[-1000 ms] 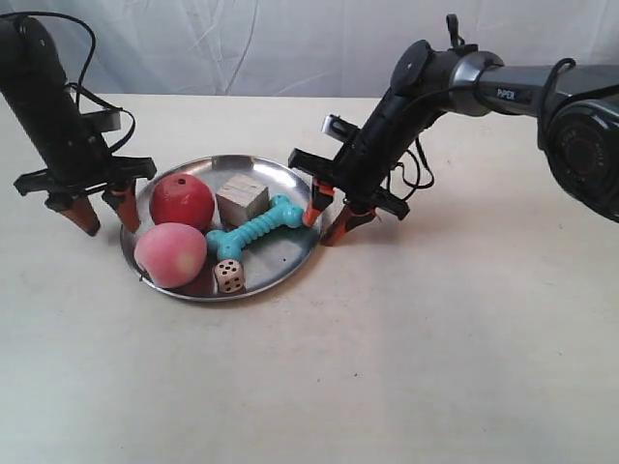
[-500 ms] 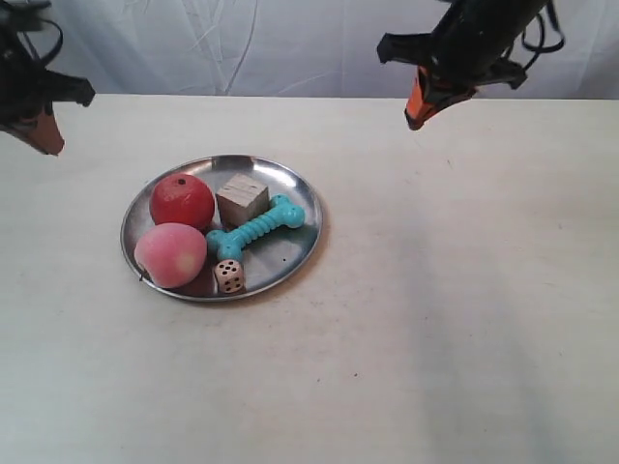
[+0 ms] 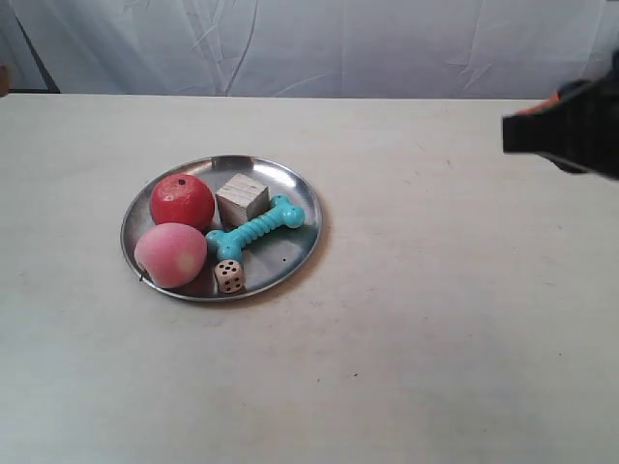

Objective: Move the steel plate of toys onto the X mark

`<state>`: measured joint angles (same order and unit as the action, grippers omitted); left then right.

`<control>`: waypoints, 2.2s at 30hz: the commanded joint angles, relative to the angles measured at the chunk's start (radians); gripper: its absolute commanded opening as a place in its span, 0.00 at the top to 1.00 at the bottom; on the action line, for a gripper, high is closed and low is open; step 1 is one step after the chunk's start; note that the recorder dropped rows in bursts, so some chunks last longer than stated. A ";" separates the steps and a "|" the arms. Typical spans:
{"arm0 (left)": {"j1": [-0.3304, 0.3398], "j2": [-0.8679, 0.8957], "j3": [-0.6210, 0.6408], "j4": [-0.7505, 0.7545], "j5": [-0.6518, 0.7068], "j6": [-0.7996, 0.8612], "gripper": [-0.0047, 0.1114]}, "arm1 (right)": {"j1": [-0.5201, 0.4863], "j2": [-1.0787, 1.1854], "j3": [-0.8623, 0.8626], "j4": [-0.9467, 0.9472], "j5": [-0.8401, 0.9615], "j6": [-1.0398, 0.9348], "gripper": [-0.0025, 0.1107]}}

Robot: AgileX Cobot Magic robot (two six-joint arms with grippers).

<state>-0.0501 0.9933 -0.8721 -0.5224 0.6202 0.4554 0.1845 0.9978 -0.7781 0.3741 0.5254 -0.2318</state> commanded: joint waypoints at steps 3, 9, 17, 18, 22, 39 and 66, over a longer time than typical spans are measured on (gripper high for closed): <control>-0.002 -0.158 0.033 0.066 -0.033 0.007 0.96 | 0.004 -0.216 0.207 0.010 -0.054 0.000 0.98; -0.002 -0.223 0.033 0.066 -0.037 0.007 0.96 | 0.004 -0.308 0.216 0.015 0.017 0.000 0.98; -0.002 -0.238 0.033 0.066 -0.037 0.007 0.96 | -0.062 -0.501 0.255 -0.067 -0.017 -0.040 0.98; -0.002 -0.238 0.033 0.066 -0.037 0.007 0.96 | -0.082 -0.529 0.278 -0.077 -0.029 -0.040 0.98; -0.002 -0.238 0.033 0.066 -0.037 0.007 0.96 | -0.188 -0.670 0.428 -0.077 -0.112 -0.026 0.98; -0.002 -0.238 0.033 0.066 -0.037 0.007 0.96 | -0.242 -0.935 0.778 -0.047 -0.200 0.007 0.98; -0.002 -0.805 0.671 0.284 -0.353 -0.303 0.96 | -0.242 -0.935 0.778 -0.025 -0.198 0.007 0.98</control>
<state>-0.0501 0.2712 -0.3082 -0.2405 0.3647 0.1684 -0.0532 0.0674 -0.0022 0.3466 0.3283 -0.2249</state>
